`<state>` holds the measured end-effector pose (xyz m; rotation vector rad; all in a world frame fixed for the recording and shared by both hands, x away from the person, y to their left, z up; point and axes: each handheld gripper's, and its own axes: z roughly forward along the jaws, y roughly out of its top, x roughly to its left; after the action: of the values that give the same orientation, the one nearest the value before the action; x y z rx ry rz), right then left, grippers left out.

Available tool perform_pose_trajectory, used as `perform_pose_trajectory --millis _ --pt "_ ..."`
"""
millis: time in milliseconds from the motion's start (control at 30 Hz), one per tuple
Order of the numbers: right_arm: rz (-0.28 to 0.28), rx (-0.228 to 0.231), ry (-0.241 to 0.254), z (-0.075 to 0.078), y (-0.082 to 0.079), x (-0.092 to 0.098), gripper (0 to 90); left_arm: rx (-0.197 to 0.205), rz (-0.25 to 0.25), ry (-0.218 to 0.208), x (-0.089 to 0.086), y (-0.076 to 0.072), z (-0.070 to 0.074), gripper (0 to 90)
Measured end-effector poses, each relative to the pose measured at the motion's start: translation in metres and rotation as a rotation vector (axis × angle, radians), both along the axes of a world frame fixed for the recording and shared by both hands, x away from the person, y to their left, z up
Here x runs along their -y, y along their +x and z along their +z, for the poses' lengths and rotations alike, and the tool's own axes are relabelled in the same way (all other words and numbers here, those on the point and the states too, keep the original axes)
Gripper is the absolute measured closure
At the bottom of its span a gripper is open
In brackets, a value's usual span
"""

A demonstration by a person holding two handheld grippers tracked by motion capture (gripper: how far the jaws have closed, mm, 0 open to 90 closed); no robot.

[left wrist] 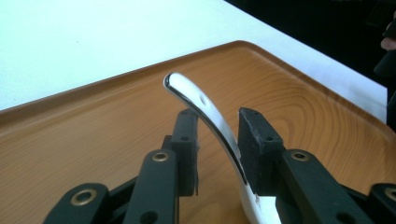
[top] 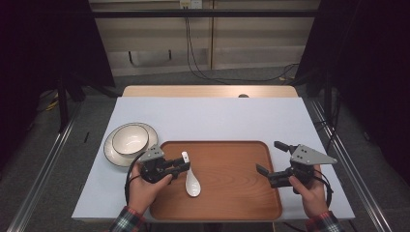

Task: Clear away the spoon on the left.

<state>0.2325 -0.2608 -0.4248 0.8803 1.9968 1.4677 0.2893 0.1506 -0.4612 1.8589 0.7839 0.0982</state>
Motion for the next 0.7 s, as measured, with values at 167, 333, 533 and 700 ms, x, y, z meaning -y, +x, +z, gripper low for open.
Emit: perform_pose_trajectory --millis 167,333,533,700 --pt "0.000 0.002 -0.001 -0.0001 -0.0001 -0.0004 0.6 0.006 -0.005 0.003 0.0006 0.0004 0.0004 69.1" --pt "0.004 0.004 -0.001 -0.0001 0.0001 -0.0005 0.6 0.005 0.005 0.001 -0.0001 0.0001 0.0006 68.7" --pt "0.004 0.001 -0.008 -0.0005 -0.0001 -0.0013 0.6 0.018 0.015 -0.008 -0.0014 -0.0004 0.0028 65.9" --pt "0.014 -0.002 -0.010 -0.0001 0.0000 -0.0004 0.6 0.039 0.020 -0.019 -0.0011 -0.0005 0.0048 59.4"
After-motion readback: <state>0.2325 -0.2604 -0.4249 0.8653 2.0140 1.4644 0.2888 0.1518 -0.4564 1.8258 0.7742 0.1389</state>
